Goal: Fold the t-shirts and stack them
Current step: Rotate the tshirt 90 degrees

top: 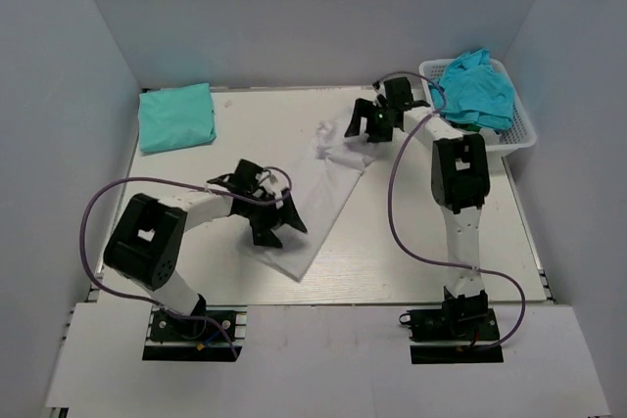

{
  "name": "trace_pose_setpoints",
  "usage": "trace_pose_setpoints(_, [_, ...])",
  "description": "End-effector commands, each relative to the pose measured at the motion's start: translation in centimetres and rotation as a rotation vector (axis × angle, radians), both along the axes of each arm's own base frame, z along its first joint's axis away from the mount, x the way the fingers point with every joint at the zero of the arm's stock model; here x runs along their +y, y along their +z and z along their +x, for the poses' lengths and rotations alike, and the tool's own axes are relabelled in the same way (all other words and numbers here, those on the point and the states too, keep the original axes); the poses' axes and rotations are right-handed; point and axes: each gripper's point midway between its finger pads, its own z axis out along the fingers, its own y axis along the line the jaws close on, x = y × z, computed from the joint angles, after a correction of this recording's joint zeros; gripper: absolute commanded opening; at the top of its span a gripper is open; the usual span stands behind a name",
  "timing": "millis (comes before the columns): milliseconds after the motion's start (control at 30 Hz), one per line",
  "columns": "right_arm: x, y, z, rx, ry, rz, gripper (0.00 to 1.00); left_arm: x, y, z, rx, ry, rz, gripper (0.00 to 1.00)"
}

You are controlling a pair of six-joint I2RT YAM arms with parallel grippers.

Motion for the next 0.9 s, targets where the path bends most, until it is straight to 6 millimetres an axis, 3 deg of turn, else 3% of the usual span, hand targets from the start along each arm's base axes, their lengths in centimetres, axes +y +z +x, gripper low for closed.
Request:
trace_pose_setpoints(0, [5.4, 0.2, 1.7, -0.099, 0.299, 0.169, 0.9, -3.0, 4.0, -9.9, 0.366, -0.27, -0.223, 1.0])
trace_pose_setpoints(33, [6.7, 2.8, 4.0, -0.196, 0.329, 0.175, 0.9, -3.7, 6.7, -9.3, 0.331, -0.318, -0.187, 1.0])
trace_pose_setpoints(100, [6.7, 3.2, 5.0, -0.294, 0.414, 0.116, 0.9, -4.5, 9.2, -8.2, 0.28, -0.382, -0.19, 1.0])
trace_pose_setpoints(133, [6.6, 4.7, 5.6, -0.347, 0.422, 0.094, 0.9, -5.3, 11.4, -7.0, 0.226, -0.416, -0.216, 1.0])
trace_pose_setpoints(167, [5.6, 4.5, 6.3, -0.382, 0.404, 0.025, 0.9, -5.8, 12.3, -6.7, 0.197, -0.431, -0.225, 1.0])
trace_pose_setpoints(200, [5.2, 4.9, 7.1, -0.426, 0.388, 0.005, 0.9, -6.0, 12.7, -6.6, 0.193, -0.447, -0.241, 1.0])
trace_pose_setpoints(233, [4.2, 7.7, 8.0, -0.49, 0.338, -0.043, 0.9, -6.4, 13.3, -6.5, 0.172, -0.459, -0.247, 1.0])
trace_pose_setpoints(267, [3.9, 8.7, 8.2, -0.513, 0.32, -0.054, 0.9, -6.3, 13.5, -6.4, 0.155, -0.458, -0.242, 1.0])
trace_pose_setpoints(367, [3.8, 13.2, 7.6, -0.567, 0.289, -0.083, 0.9, -6.3, 14.6, -5.3, 0.02, -0.46, -0.223, 1.0])
trace_pose_setpoints(433, [4.1, 15.1, 6.7, -0.568, 0.268, -0.085, 0.9, -5.5, 14.5, -4.4, -0.019, -0.407, -0.163, 1.0])
trace_pose_setpoints(500, [4.3, 15.1, 4.7, -0.475, 0.209, -0.061, 0.9, -3.6, 13.6, -3.0, -0.069, -0.297, -0.038, 1.0])
trace_pose_setpoints(533, [4.3, 16.2, 4.0, -0.456, 0.168, -0.045, 0.9, -2.8, 12.9, -3.0, -0.056, -0.255, 0.015, 1.0])
trace_pose_setpoints(633, [4.3, 14.2, 0.1, -0.318, 0.145, -0.08, 0.9, -0.9, 12.0, -3.0, -0.073, -0.171, 0.114, 1.0])
trace_pose_setpoints(700, [4.6, 11.3, -3.6, -0.184, 0.123, -0.134, 0.9, 0.9, 11.3, -2.7, -0.076, -0.072, 0.212, 1.0])
trace_pose_setpoints(767, [4.6, 11.9, -6.5, -0.127, 0.094, -0.136, 0.9, 4.1, 11.4, -1.9, -0.121, 0.099, 0.34, 1.0])
trace_pose_setpoints(800, [5.3, 11.3, -8.1, -0.099, 0.109, -0.142, 0.9, 5.2, 10.7, -2.3, -0.097, 0.158, 0.368, 1.0])
trace_pose_setpoints(833, [4.7, 9.4, -10.9, -0.022, 0.103, -0.158, 0.9, 6.2, 10.5, -2.3, -0.114, 0.186, 0.398, 1.0])
trace_pose_setpoints(867, [5.8, 10.6, -11.9, -0.065, 0.122, -0.124, 0.9, 6.4, 10.9, -2.4, -0.138, 0.21, 0.384, 1.0])
